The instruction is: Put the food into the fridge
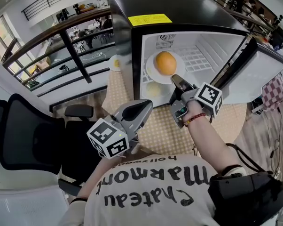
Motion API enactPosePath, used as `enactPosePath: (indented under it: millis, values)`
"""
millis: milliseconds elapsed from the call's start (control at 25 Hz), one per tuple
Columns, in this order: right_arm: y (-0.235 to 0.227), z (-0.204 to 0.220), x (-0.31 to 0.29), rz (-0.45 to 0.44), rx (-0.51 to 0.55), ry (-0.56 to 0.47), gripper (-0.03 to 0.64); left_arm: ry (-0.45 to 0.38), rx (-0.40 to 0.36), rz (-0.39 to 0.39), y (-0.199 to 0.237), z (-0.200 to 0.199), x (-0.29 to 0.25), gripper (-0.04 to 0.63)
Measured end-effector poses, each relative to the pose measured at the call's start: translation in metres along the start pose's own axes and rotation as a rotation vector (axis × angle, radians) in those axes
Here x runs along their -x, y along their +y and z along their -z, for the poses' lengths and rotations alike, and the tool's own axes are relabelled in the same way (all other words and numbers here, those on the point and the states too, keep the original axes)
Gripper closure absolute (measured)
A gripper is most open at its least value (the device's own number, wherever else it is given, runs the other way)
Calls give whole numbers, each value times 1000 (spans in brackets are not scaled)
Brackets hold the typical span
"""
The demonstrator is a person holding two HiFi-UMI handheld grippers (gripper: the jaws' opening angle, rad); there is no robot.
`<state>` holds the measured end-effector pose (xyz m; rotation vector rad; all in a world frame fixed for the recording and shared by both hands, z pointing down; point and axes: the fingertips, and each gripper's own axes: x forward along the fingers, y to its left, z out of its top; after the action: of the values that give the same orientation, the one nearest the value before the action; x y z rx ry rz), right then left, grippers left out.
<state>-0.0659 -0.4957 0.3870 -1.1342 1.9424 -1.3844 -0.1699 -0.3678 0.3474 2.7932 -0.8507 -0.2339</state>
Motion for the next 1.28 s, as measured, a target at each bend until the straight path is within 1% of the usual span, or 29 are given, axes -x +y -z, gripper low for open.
enactPosePath:
  millis: [200, 360, 760, 1000, 1120, 1280]
  values:
    - [-1, -2, -5, 47, 83, 3, 582, -5, 1, 10, 0, -3, 3, 591]
    - [-2, -3, -7, 77, 167, 14, 546, -9, -4, 12, 1, -5, 4, 591]
    - [0, -6, -14, 127, 338, 44, 538, -12, -2, 15, 3, -7, 4, 591]
    - [4, -6, -15, 155, 472, 58, 529, -18, -10, 22, 1, -8, 2, 591]
    - [6, -6, -15, 164, 516, 62, 523, -21, -1, 18, 2, -8, 1, 591]
    - [6, -8, -13, 194, 585, 56, 492, -24, -1, 21, 1, -8, 0, 591]
